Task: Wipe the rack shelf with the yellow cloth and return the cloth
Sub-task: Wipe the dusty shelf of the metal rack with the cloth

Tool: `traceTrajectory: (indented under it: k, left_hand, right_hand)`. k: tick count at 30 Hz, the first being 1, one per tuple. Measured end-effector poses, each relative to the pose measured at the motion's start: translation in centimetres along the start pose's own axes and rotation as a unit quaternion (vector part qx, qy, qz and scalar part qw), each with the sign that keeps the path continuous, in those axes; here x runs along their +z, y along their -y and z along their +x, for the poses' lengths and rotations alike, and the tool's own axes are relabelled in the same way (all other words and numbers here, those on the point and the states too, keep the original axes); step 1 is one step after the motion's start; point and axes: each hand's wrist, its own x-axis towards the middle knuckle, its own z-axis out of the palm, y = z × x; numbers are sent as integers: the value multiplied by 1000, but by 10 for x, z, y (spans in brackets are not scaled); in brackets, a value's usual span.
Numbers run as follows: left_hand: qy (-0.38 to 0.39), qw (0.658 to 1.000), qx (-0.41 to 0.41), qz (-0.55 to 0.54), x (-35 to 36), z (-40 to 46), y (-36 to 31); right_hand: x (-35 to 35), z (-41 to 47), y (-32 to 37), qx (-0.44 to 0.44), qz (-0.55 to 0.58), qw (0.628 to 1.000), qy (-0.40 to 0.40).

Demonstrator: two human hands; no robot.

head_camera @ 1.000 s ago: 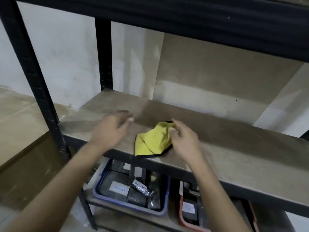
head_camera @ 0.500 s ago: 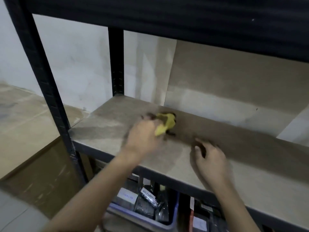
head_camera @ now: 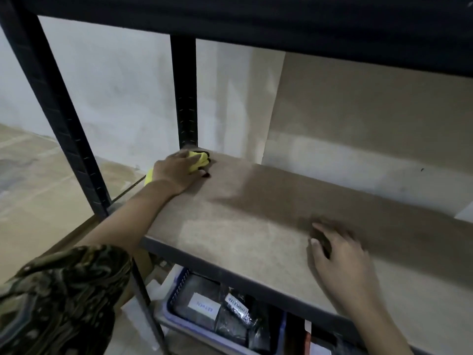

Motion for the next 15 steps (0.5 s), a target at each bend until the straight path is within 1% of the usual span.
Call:
traceTrajectory:
  k: [5,10,15]
  left_hand:
    - [-82,996,-8,-40,-7,29,6]
    - [-54,998,14,-6,3,54,-2]
    - [-32,998,26,37,-1,54,0]
  right_hand:
    - [4,-1,-1,-13,-4,1000,-14]
    - [8,3,-1,-9,-11,999,-30]
    - [10,1,-2,-7,-19,999,-32]
